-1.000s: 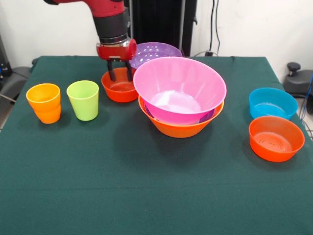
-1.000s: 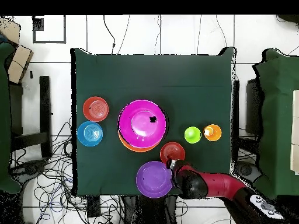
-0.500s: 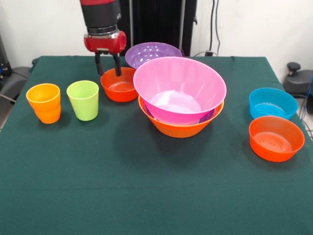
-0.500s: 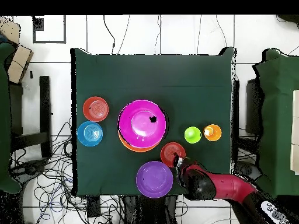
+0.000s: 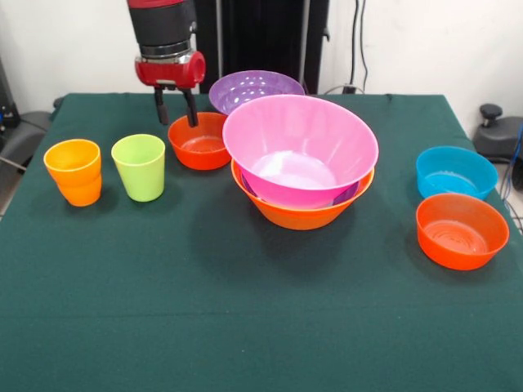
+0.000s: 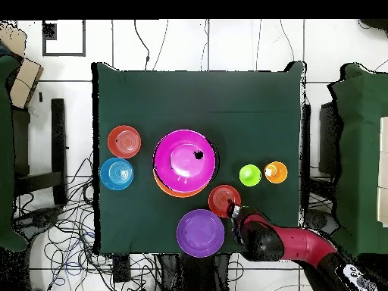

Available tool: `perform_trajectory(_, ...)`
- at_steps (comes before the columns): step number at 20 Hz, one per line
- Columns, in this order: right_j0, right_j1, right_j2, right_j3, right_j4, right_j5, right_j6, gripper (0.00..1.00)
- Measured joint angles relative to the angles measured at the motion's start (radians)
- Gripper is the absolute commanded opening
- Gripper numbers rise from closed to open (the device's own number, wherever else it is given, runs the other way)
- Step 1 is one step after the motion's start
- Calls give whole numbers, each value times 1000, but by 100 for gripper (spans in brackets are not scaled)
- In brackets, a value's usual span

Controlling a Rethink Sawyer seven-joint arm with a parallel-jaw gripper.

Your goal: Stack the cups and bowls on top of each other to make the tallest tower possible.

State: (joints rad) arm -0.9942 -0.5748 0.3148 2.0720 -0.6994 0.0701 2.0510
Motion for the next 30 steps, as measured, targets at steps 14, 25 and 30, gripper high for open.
perform_trajectory(14,-31,69,-1,-2,-38,0,0,100)
perform_trajectory(25,31,158,-86,-61,-119,-93,0,0)
perform_trajectory(30,25,162,-91,-68,-125,-107,0,0)
